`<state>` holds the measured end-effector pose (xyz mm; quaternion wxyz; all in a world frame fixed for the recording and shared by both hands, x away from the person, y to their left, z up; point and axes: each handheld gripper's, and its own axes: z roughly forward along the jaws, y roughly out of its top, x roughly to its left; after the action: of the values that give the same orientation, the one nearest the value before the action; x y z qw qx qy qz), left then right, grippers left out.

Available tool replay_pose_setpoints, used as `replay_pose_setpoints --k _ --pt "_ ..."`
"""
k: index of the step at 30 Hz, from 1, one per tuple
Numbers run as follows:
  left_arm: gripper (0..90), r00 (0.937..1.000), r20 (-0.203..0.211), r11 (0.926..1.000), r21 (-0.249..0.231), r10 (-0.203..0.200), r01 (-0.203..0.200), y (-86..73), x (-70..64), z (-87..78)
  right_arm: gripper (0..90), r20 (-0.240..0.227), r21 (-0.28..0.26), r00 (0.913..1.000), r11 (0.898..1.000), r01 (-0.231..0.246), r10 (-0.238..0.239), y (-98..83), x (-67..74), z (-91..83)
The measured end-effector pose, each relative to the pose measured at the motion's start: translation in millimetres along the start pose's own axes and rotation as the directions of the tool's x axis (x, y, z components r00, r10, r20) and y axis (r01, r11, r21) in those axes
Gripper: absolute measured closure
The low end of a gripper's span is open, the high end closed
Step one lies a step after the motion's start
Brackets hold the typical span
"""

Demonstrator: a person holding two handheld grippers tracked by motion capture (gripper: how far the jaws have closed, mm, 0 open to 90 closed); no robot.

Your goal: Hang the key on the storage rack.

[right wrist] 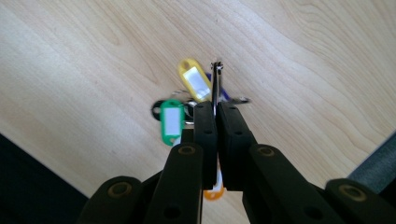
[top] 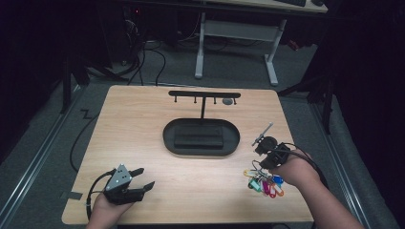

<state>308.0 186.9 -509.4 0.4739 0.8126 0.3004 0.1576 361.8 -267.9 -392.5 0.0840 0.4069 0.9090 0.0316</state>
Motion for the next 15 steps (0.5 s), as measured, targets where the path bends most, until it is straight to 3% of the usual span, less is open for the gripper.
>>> replay_pose_setpoints --k 5,15 --pt "35.7 1.0000 0.002 1.0000 -0.001 0.000 0.000 -0.1 0.1 0.3 87.7 0.007 -0.015 0.9998 1.000 0.018 -0.018 -1.7 3.5 -24.0" --pt "35.7 0.9999 0.011 0.9999 0.011 0.003 -0.003 -0.8 0.9 1.3 87.7 0.004 -0.034 0.9990 0.998 0.045 -0.045 1.4 7.0 -52.2"
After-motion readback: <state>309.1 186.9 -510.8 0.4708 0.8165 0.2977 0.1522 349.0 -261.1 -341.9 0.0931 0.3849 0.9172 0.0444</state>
